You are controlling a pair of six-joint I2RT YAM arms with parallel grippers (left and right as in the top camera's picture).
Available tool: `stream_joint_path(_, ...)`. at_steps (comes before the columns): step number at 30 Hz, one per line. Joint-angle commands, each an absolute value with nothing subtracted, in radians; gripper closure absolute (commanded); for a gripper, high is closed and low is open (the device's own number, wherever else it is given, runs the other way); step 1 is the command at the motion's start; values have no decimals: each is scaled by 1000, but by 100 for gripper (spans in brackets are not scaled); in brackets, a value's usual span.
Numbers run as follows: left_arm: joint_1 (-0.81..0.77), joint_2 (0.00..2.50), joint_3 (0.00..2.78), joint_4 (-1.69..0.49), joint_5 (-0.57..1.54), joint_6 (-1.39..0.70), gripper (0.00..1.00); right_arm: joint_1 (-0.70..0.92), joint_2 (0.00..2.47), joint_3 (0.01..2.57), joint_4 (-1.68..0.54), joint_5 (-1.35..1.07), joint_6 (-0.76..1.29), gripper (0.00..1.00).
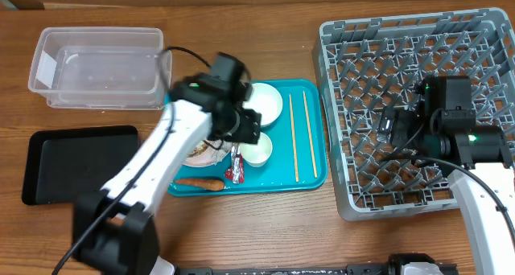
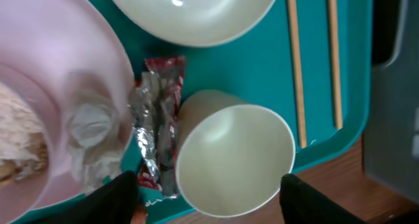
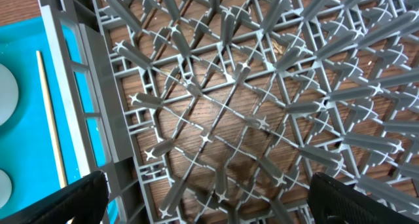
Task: Sort waste into correct bins and load items into the dishwasher
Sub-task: 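Reach the left gripper down to the small white paper cup, then grasp the white paper cup with the left gripper and lift it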
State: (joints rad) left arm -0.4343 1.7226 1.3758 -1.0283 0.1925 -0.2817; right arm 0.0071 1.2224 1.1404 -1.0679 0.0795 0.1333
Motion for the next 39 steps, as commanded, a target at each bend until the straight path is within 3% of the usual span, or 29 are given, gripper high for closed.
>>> stream_joint_path(1, -460, 1776, 1394, -1049, 127, -286, 34, 4, 1220, 1169, -1075, 89, 132, 0)
stream_joint_path(6, -464, 1809, 1394, -1057, 121, -285, 71, 4, 1220, 1169, -1091, 89, 136, 2)
stream_joint_path(9, -464, 1808, 1394, -1054, 120, -285, 85, 4, 1220, 1169, -1096, 89, 136, 2)
stream_joint_path(21, -465, 1811, 1383, -1058, 120, -286, 91, 4, 1220, 1169, -1110, 89, 135, 2)
stream_joint_path(31, -465, 1811, 1375, -1052, 120, -286, 84, 4, 1220, 1169, -1110, 89, 135, 2)
stream_joint_path(39, -465, 1811, 1356, -1043, 121, -286, 85, 4, 1220, 1169, -1110, 89, 135, 2)
